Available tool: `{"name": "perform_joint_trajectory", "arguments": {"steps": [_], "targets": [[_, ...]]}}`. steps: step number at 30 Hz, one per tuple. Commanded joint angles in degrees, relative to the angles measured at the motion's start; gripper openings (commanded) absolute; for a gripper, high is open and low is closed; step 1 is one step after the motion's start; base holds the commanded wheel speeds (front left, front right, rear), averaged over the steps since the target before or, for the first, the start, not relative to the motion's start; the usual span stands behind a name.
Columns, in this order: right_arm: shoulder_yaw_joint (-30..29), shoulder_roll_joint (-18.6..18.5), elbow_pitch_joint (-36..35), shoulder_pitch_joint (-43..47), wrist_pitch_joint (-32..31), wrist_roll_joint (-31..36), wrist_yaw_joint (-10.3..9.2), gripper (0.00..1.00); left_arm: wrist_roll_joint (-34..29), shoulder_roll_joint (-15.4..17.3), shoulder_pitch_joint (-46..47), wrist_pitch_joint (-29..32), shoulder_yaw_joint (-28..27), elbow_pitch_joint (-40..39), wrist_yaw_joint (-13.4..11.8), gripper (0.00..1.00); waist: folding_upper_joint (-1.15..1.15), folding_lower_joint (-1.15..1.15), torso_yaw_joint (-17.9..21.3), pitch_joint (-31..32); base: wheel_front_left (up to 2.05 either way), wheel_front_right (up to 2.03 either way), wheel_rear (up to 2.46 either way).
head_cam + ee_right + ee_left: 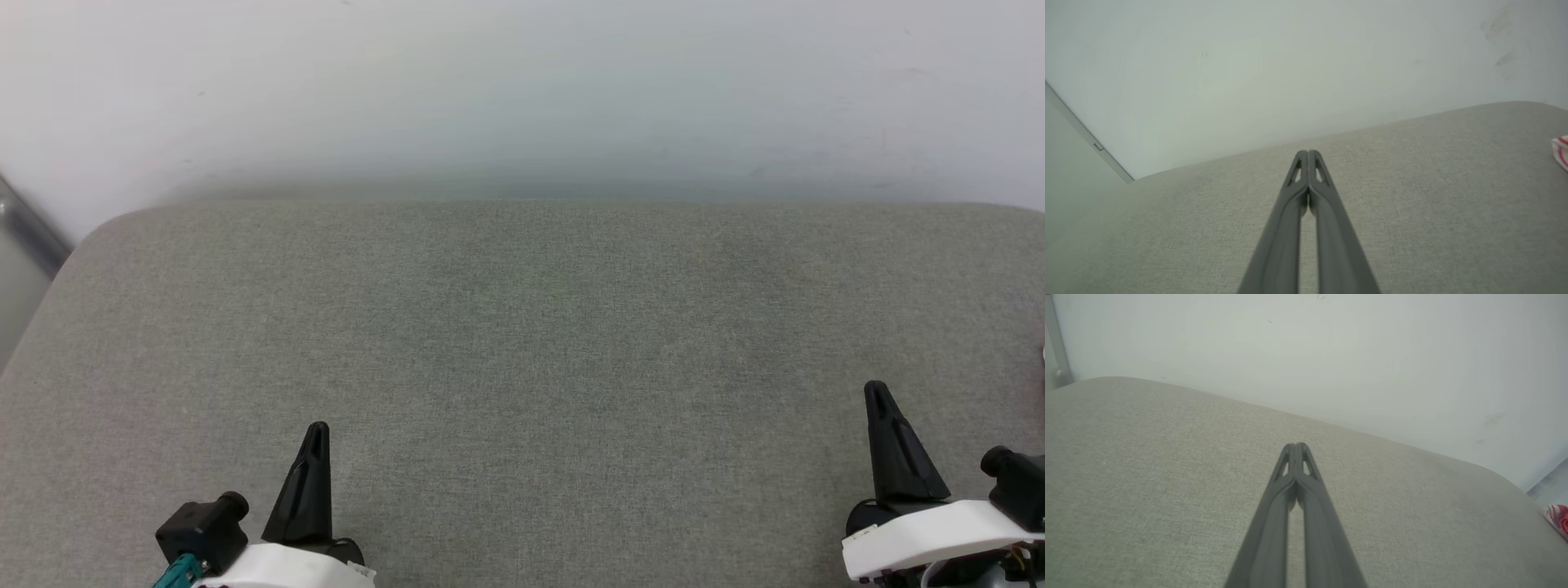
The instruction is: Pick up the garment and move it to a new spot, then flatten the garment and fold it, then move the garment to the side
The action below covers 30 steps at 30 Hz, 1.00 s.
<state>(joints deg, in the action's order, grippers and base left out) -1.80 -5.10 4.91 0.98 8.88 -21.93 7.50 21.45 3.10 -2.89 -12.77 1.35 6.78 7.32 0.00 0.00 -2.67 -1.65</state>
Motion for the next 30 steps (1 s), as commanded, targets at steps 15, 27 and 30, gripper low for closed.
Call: {"name": "perform_joint_trajectory", "arguments": {"steps": [15, 27, 30], "targets": [[-0.96, 0.35, 1.26, -2.7, -3.08, -15.26, 0.0, 0.0, 16.01, 1.09, 3.3, 3.14, -0.75, 1.18, 0.05, 0.0, 0.0, 0.0, 0.34, 0.19, 0.0, 0.0, 0.0], [-1.51, 0.6, 2.6, -3.62, -5.17, -25.09, 0.0, 0.0, 26.25, 1.38, 4.38, 5.44, -1.31, 2.13, 0.09, 0.0, 0.0, 0.0, 0.62, 0.35, 0.0, 0.0, 0.0], [-1.65, 0.66, 2.91, -3.79, -5.66, -27.35, 0.0, 0.0, 28.6, 1.42, 4.62, 6.01, -1.48, 2.36, 0.1, 0.0, 0.0, 0.0, 0.69, 0.38, 0.0, 0.0, 0.0]]}}
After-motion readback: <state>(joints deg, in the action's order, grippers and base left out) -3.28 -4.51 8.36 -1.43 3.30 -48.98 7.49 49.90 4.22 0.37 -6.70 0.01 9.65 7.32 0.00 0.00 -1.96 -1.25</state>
